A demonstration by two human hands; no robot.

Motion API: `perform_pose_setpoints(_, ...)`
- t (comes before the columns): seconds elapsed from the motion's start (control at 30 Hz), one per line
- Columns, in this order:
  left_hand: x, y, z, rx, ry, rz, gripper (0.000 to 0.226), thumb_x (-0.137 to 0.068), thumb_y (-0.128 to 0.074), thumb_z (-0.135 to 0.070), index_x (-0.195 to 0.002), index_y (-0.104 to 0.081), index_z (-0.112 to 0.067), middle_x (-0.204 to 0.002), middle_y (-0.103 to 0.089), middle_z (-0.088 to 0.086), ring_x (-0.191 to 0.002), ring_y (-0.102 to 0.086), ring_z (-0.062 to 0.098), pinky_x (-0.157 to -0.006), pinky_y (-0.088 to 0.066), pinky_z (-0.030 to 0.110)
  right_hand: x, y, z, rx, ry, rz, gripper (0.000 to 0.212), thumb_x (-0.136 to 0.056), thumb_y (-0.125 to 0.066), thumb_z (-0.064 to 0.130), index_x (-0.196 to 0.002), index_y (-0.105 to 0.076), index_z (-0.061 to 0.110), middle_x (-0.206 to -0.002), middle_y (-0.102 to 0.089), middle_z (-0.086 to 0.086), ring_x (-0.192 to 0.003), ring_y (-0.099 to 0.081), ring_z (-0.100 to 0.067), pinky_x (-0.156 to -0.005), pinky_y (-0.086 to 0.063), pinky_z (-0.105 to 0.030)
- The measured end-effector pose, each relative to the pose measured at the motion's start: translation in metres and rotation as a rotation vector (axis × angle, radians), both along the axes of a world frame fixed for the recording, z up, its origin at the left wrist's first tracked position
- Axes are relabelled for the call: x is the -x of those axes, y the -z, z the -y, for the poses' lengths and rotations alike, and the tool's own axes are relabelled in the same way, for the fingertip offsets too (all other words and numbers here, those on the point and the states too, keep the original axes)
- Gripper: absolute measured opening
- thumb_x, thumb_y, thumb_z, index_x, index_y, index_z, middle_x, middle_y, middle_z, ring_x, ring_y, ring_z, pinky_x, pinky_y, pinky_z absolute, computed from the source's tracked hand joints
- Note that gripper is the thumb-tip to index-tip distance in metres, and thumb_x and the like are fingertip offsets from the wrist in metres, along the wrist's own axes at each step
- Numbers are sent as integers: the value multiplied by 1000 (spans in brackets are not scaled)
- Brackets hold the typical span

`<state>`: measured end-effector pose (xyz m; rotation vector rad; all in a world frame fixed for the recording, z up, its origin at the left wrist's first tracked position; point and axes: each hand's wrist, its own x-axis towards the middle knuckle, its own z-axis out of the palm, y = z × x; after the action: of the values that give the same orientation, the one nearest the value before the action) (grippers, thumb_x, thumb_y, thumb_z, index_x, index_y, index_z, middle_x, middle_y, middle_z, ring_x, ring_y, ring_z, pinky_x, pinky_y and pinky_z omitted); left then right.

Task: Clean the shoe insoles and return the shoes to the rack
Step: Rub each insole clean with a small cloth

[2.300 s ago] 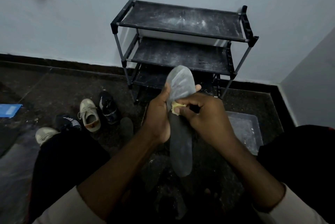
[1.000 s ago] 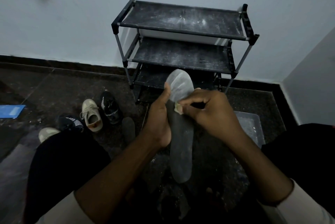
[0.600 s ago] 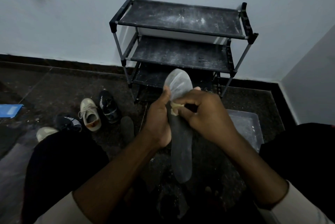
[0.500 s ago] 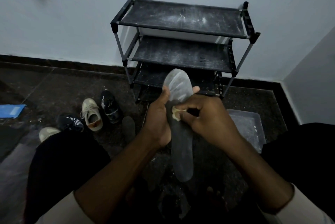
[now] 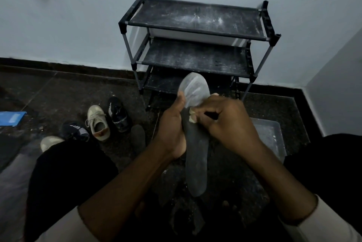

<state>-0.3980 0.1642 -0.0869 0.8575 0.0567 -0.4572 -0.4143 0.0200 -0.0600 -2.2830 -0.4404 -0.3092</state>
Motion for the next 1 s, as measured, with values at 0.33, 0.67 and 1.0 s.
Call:
perform_pose_setpoints(0.33, -1, -2, -1, -16, -6, 21, 59, -108, -24, -48, -144, -48, -8, -140, -59, 19, -131, -56, 30, -108, -48, 40, 4, 1, 3, 27, -1, 16, 13, -85, -79, 12, -94, -82, 20, -95, -75, 14, -87, -68, 1, -80, -59, -33)
perform_pose_setpoints(0.67, -7, 3, -6, 16, 36, -35, 64, -107, -23, -51, -152, -35, -7, -144, -54, 20, -136, -52, 31, -112, -44, 43, 3, 4, 11, 64, 20, 11, 15, -86, -77, 16, -100, -81, 20, -98, -73, 8, -89, -69, -8, -79, -58, -39)
perform_pose_setpoints(1.0, 1, -1, -3, -191, 1, 184, 49, -78, -45, 27, -111, -64, -3, -91, -77, 8, -82, -74, 20, -70, -60, 30, 4, 4, 14, 88, 13, 47, 26, -83, -77, 6, -109, -78, 12, -102, -71, -2, -89, -68, -13, -81, -59, -36)
